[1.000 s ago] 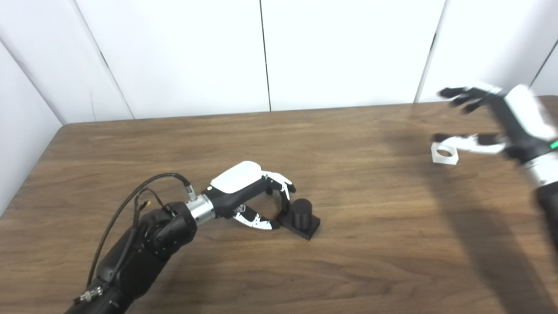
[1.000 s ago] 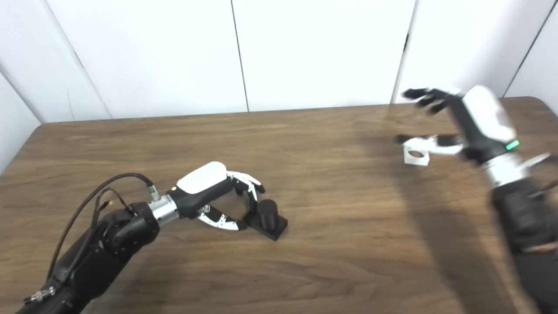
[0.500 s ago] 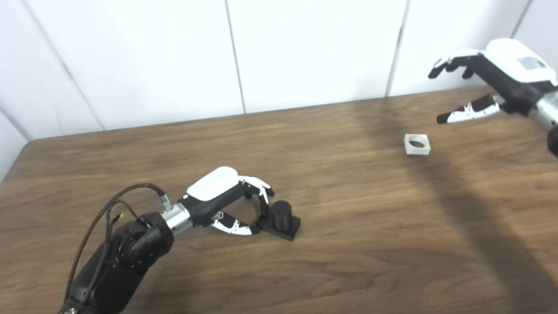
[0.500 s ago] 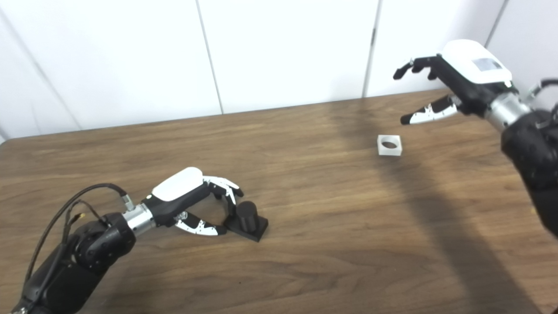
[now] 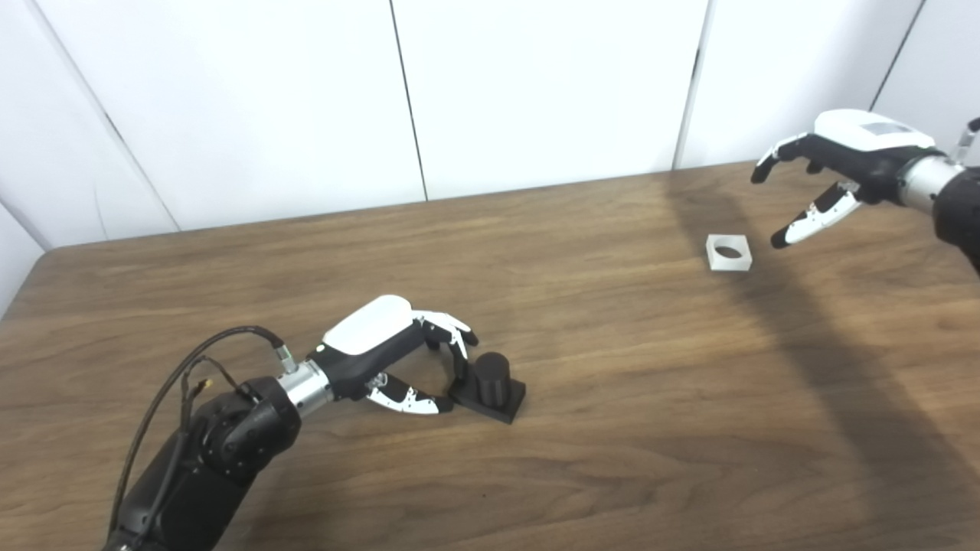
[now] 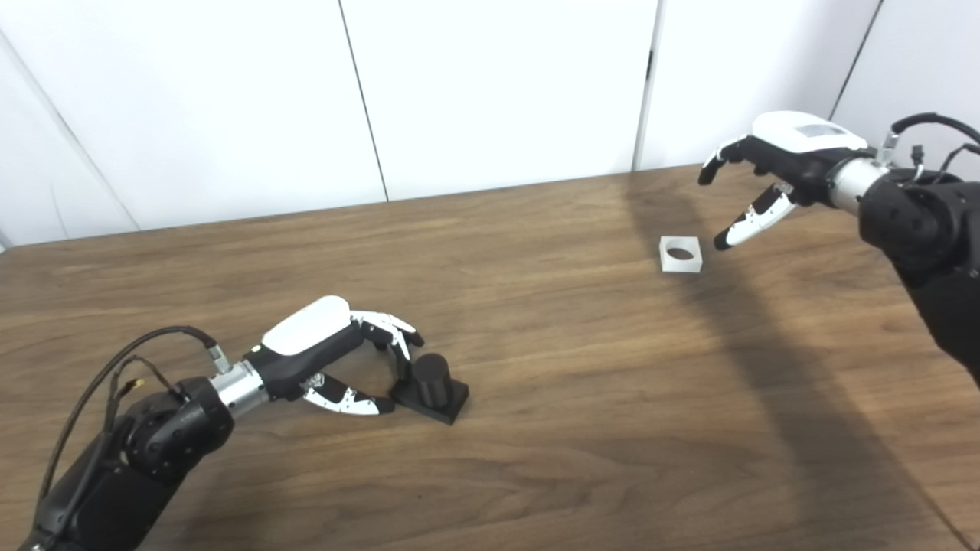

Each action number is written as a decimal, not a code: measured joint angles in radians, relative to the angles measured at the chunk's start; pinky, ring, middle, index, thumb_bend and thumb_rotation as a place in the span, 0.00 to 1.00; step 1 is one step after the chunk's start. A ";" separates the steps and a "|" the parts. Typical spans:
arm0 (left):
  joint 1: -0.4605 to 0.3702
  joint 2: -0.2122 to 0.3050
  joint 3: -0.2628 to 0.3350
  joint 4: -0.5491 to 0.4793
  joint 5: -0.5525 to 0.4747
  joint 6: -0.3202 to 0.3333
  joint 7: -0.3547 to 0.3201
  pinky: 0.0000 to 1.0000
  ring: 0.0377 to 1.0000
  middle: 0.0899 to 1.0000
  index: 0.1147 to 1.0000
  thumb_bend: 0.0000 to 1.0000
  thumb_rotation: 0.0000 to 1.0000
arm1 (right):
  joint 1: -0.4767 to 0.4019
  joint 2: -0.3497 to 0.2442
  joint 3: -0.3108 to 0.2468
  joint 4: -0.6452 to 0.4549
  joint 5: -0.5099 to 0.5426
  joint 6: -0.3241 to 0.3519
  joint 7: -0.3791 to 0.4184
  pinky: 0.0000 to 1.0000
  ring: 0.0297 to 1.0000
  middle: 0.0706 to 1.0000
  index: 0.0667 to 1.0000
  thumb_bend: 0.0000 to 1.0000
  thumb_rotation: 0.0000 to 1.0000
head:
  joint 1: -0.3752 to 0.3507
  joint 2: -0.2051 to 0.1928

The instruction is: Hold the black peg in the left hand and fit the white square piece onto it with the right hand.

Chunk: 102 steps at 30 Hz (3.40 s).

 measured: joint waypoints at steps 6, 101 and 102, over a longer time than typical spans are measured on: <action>0.002 -0.001 -0.001 0.001 0.000 -0.001 0.000 0.62 0.74 0.75 0.43 0.52 0.07 | -0.040 0.031 0.042 0.098 0.002 -0.004 0.006 0.71 0.85 0.85 0.73 0.83 0.33 | 0.006 -0.003; -0.008 0.001 -0.006 0.006 0.001 -0.009 -0.001 0.61 0.73 0.75 0.43 0.52 0.07 | -0.067 0.138 0.137 0.423 -0.021 -0.117 -0.307 0.75 0.81 0.77 0.45 0.52 0.14 | 0.064 0.023; -0.009 0.001 -0.006 0.006 0.001 -0.009 -0.001 0.61 0.73 0.75 0.43 0.52 0.07 | -0.065 0.138 0.135 0.421 -0.021 -0.117 -0.309 0.75 0.81 0.77 0.45 0.52 0.14 | 0.064 0.023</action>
